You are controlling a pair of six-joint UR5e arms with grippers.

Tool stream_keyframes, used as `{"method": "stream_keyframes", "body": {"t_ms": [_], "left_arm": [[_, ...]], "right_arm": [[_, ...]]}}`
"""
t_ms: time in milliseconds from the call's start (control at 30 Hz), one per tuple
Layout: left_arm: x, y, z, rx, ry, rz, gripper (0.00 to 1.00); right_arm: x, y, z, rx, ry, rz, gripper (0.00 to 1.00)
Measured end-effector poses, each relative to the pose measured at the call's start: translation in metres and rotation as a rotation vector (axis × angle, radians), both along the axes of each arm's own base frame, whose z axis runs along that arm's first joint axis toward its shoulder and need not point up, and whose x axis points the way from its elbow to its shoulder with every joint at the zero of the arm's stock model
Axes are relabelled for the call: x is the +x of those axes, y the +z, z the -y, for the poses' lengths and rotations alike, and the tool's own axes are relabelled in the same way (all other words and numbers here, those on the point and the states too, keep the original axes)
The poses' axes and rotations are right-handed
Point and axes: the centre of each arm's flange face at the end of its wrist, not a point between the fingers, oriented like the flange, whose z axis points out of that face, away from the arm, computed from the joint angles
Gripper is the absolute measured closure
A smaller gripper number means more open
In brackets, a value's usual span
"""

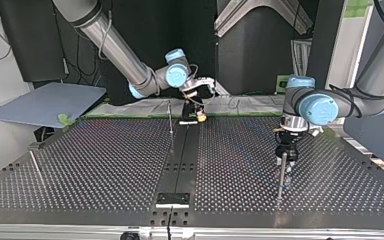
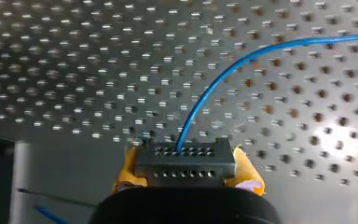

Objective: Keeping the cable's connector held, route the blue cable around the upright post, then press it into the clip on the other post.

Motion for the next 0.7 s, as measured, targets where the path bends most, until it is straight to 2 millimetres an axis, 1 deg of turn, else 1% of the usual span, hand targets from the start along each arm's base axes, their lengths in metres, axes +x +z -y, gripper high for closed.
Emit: {"method": "stream_keyframes", "body": {"t_ms": [267,533,700], "left_arm": [[0.0,0.0,-0.001,0.0,0.009,0.0,0.25],[0.0,0.0,-0.002,0.0,0.011,0.0,0.25],[0.0,0.0,-0.003,0.0,0.013,-0.001,0.25]], "right_arm": [[-0.006,-0.051,-0.004,0.019,-0.027,-0.028,1.0],[-0.017,-0.104,-0.004,0.033,-0.058,-0.042,1.0],[-0.024,-0.137,-0.008,0.046,-0.065,-0.051,1.0]]}}
